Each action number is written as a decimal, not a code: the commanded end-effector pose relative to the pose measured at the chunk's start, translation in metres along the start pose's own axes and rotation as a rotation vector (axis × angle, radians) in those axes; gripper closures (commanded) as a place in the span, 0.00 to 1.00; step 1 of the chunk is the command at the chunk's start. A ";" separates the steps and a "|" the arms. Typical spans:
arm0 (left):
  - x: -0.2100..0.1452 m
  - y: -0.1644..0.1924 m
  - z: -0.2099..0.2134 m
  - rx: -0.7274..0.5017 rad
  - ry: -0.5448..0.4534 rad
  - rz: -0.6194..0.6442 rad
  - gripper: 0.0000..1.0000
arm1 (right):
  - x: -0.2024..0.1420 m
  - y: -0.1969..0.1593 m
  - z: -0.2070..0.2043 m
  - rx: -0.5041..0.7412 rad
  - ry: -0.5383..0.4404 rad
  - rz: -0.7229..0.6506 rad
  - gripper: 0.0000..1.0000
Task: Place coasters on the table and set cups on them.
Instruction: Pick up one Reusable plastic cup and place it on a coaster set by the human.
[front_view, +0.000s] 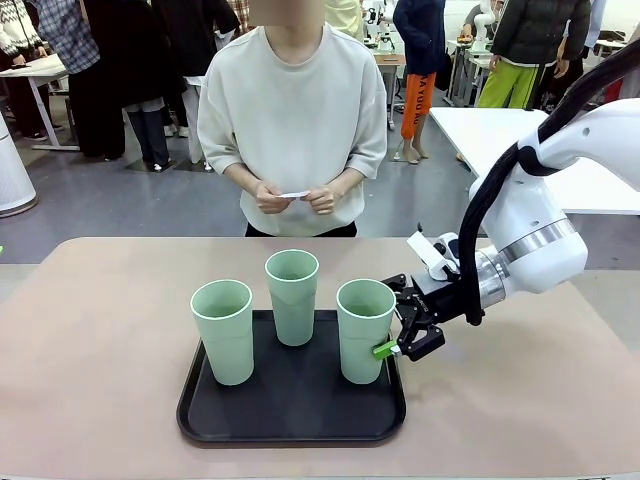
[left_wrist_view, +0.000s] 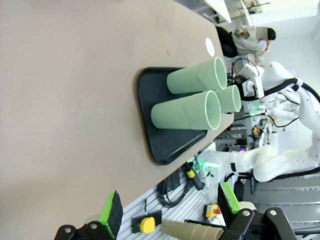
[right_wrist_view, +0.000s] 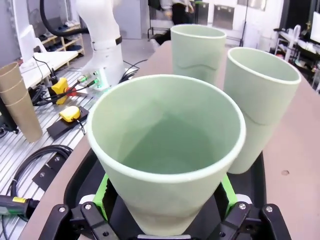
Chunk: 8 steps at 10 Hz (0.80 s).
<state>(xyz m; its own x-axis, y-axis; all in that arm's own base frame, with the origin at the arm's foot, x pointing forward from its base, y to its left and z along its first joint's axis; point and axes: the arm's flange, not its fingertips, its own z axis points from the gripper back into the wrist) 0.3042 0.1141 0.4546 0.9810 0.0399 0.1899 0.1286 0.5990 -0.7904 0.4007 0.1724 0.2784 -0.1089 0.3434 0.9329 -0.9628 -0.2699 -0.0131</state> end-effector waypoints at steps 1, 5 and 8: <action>0.000 0.000 0.002 -0.014 -0.005 -0.003 0.00 | -0.004 -0.006 -0.005 0.010 -0.057 0.023 0.29; 0.000 0.000 0.002 -0.014 -0.005 -0.003 0.00 | -0.004 -0.006 -0.004 0.043 -0.070 -0.038 1.00; 0.000 0.000 0.002 -0.014 -0.005 -0.003 0.00 | 0.035 0.014 0.017 -0.049 -0.070 -0.201 1.00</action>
<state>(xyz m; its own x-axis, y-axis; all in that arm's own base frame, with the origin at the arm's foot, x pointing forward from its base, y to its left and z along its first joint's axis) 0.3042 0.1141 0.4545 0.9810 0.0399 0.1897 0.1285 0.5989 -0.7904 0.4014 0.1674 0.2873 0.0339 0.3346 0.9418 -0.9663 -0.2297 0.1163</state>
